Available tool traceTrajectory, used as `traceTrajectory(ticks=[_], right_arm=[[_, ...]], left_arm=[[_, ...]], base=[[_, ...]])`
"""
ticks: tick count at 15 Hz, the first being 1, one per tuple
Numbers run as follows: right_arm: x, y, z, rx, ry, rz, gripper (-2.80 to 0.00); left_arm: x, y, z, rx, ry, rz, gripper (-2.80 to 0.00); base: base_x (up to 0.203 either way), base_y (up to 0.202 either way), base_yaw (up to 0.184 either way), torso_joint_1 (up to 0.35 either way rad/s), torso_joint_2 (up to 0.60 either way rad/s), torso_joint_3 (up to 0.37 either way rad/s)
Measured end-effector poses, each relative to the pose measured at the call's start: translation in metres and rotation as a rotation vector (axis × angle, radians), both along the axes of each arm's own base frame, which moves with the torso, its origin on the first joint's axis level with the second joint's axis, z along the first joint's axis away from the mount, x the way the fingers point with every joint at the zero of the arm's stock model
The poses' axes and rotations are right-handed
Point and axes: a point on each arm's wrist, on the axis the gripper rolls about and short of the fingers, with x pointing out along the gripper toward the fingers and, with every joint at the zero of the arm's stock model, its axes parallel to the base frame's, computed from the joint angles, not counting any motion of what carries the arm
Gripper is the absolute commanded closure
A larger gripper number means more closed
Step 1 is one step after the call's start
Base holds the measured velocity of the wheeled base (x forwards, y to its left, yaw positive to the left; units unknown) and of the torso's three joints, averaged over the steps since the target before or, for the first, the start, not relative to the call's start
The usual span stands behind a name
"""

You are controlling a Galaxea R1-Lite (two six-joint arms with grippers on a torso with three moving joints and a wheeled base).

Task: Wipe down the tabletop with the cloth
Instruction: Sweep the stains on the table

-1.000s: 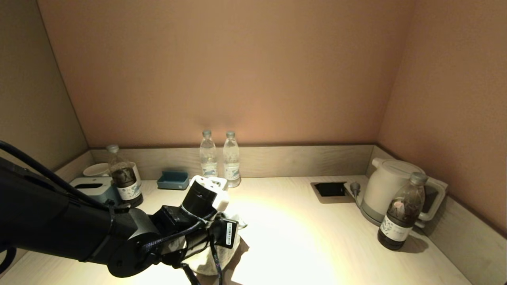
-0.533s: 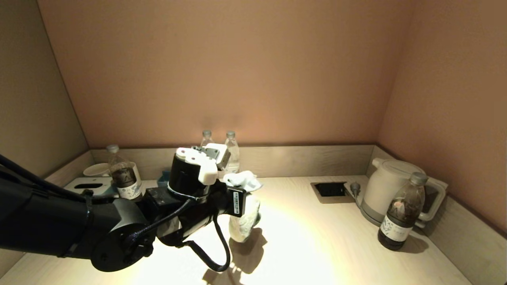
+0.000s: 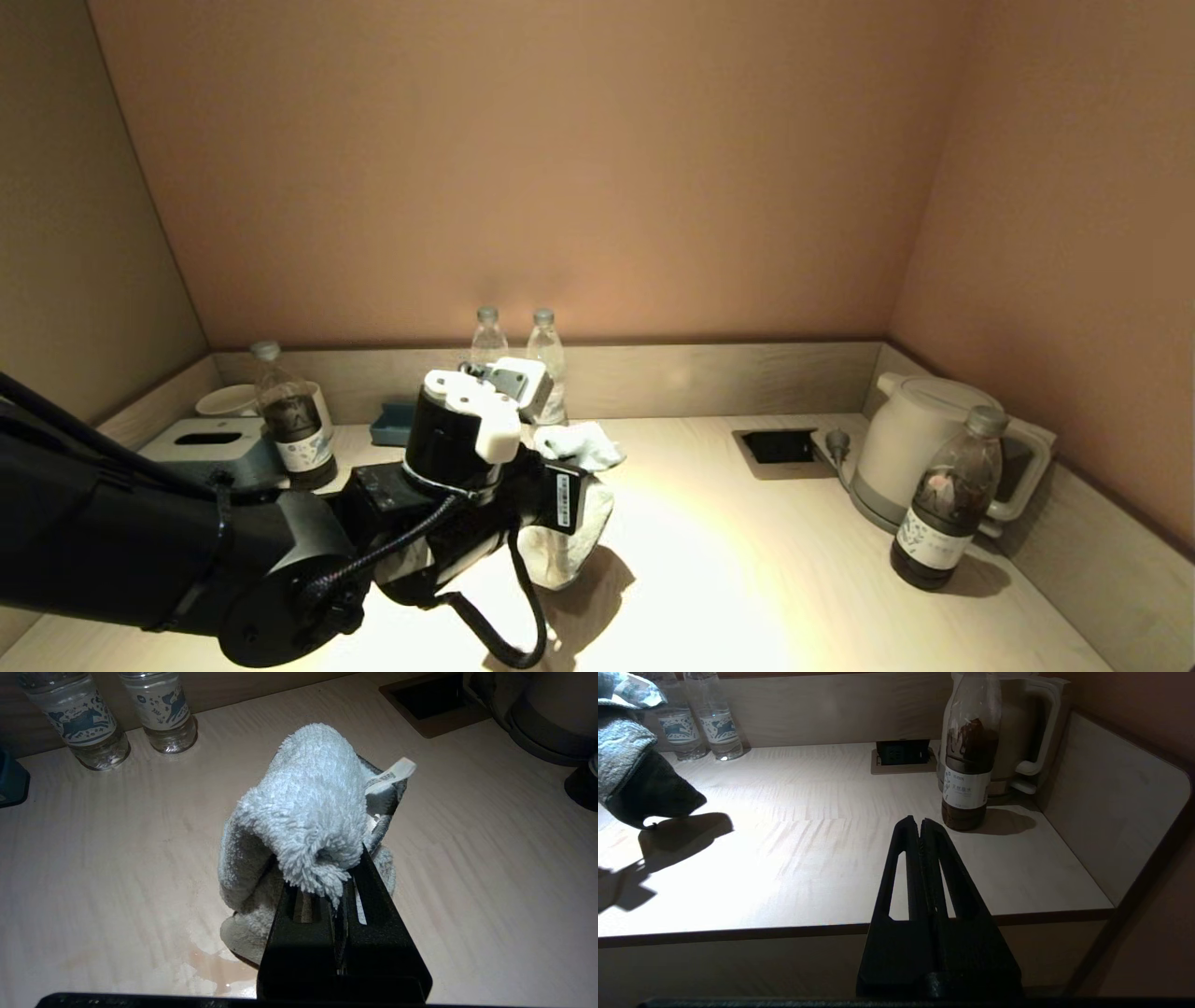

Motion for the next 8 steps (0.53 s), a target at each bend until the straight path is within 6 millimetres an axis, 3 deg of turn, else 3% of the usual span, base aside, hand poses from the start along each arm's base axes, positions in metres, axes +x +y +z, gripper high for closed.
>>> traceTrajectory(ticks=[5, 8], right_arm=[[0.0, 0.0, 0.0, 0.0, 0.0, 0.0, 0.0], [0.0, 0.0, 0.0, 0.0, 0.0, 0.0, 0.0]], left_arm=[[-0.022, -0.019, -0.071, 0.087, 0.095, -0.055, 0.0], [-0.024, -0.018, -0.096, 0.154, 0.136, -0.038, 0.0]], base=[[0.0, 0.0, 0.0, 0.0, 0.0, 0.0], [0.0, 0.0, 0.0, 0.0, 0.0, 0.0]])
